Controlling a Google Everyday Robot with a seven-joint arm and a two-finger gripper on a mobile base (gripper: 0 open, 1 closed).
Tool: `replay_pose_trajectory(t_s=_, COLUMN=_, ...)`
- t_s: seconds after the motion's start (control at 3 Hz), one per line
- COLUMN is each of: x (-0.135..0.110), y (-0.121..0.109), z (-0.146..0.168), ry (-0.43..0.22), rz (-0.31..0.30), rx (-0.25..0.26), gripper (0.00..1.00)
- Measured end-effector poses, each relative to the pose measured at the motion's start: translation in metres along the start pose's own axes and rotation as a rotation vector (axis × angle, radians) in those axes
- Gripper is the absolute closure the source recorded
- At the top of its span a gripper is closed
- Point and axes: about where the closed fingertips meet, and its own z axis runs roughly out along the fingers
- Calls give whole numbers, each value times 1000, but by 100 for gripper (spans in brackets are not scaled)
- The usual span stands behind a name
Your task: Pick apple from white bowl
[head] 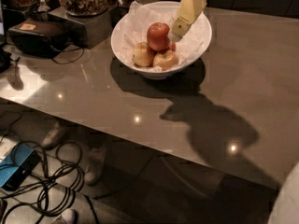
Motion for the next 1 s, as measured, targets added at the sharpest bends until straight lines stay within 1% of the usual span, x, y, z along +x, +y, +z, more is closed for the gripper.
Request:
replay_pose_trajectory(t_s=0.33, x=-2, y=-12, z=19, ry=3, rz=41, rx=-19, gripper=8)
replay_pose_trajectory(t_s=0.67, x=-4, y=-23, z=35, ry=14, rz=60, rx=-28, gripper=20)
replay_pose_trajectory(t_s=1.0, x=-7, y=-28, z=47, ry=21, rz=63, rx=-39, gripper=21)
